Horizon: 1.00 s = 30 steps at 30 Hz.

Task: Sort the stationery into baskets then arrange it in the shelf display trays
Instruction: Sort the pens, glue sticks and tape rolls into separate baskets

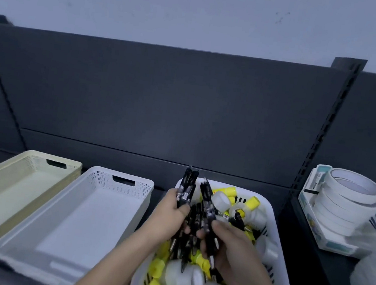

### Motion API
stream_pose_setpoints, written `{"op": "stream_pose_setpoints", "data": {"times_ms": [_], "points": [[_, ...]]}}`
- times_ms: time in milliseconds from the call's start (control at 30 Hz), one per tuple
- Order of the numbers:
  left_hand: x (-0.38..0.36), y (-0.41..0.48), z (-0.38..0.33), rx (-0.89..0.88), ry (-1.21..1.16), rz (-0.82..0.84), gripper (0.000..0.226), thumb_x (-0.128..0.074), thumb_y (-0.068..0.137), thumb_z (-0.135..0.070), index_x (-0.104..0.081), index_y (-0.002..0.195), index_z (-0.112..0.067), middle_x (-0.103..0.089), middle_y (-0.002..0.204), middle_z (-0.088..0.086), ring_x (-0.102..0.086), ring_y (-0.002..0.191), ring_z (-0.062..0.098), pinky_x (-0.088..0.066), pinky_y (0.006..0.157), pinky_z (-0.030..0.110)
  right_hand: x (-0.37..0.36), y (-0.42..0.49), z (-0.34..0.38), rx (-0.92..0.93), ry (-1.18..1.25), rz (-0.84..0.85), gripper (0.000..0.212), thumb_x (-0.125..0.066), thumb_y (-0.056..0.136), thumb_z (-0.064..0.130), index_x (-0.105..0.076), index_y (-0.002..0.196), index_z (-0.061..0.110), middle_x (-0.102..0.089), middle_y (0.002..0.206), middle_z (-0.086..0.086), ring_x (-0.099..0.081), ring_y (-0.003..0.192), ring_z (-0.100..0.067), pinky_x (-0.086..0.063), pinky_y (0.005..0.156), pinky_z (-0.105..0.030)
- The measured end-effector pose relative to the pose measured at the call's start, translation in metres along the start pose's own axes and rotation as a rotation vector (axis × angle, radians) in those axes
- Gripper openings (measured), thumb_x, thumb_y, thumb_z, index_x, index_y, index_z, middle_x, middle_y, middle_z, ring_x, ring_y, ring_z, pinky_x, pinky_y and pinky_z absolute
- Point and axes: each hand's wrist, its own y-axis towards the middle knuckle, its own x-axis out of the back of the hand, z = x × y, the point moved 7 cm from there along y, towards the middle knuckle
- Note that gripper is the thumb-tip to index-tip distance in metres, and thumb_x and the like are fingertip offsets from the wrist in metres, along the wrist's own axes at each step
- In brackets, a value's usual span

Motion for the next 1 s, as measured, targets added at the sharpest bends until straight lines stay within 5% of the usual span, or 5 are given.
{"op": "stream_pose_setpoints", "data": {"times_ms": [233,467,633,867,1000], "points": [[0.107,-0.010,0.005,-0.036,-0.010,-0.159,0.026,-0.041,0.098,-0.010,-0.036,0.122,-0.019,-0.047,0.072,-0.002,-0.047,0.052,0.012,-0.037,0.047,0.019,-0.077,0.019,-0.013,0.038,-0.118,0.113,0.022,-0.042,0.096,0.006,-0.053,0.078,0.002,-0.061,0.060,-0.010,-0.052,0.041,-0.014,-0.042,0.040,-0.021],[0.302,-0.010,0.065,0.029,0.122,-0.366,0.026,-0.041,0.096,-0.006,-0.037,0.121,-0.013,-0.043,0.074,0.000,-0.043,0.059,0.016,-0.038,0.051,0.022,-0.229,0.073,-0.061,-0.015,-0.243,0.257,0.022,-0.039,0.098,0.007,-0.051,0.080,0.005,-0.058,0.067,-0.012,-0.051,0.046,-0.016,-0.041,0.044,-0.021],[0.411,0.005,0.121,0.169,0.366,-0.336,0.038,-0.041,0.095,-0.007,-0.031,0.131,-0.011,-0.054,0.082,0.009,-0.045,0.065,0.020,-0.033,0.055,0.029,-0.337,0.120,-0.110,-0.066,-0.380,0.222,0.018,-0.039,0.099,0.009,-0.048,0.083,0.007,-0.055,0.068,-0.011,-0.049,0.049,-0.016,-0.039,0.043,-0.022],[0.431,0.058,0.167,0.273,0.704,-0.116,0.030,-0.040,0.089,-0.007,-0.040,0.119,-0.009,-0.055,0.113,0.013,-0.054,0.101,0.029,-0.035,0.069,0.028,-0.408,0.168,-0.135,0.114,-1.272,0.089,0.014,-0.037,0.091,0.006,-0.047,0.082,0.008,-0.050,0.076,-0.006,-0.050,0.073,-0.024,-0.038,0.060,-0.028],[0.422,0.077,0.175,0.261,0.746,-0.070,0.024,-0.042,0.087,-0.011,-0.041,0.111,-0.009,-0.053,0.115,0.015,-0.053,0.107,0.032,-0.042,0.082,0.034,-0.418,0.172,-0.148,0.131,-1.524,0.060,0.028,-0.037,0.092,0.002,-0.054,0.115,0.001,-0.059,0.117,-0.014,-0.057,0.109,-0.029,-0.038,0.075,-0.029]]}}
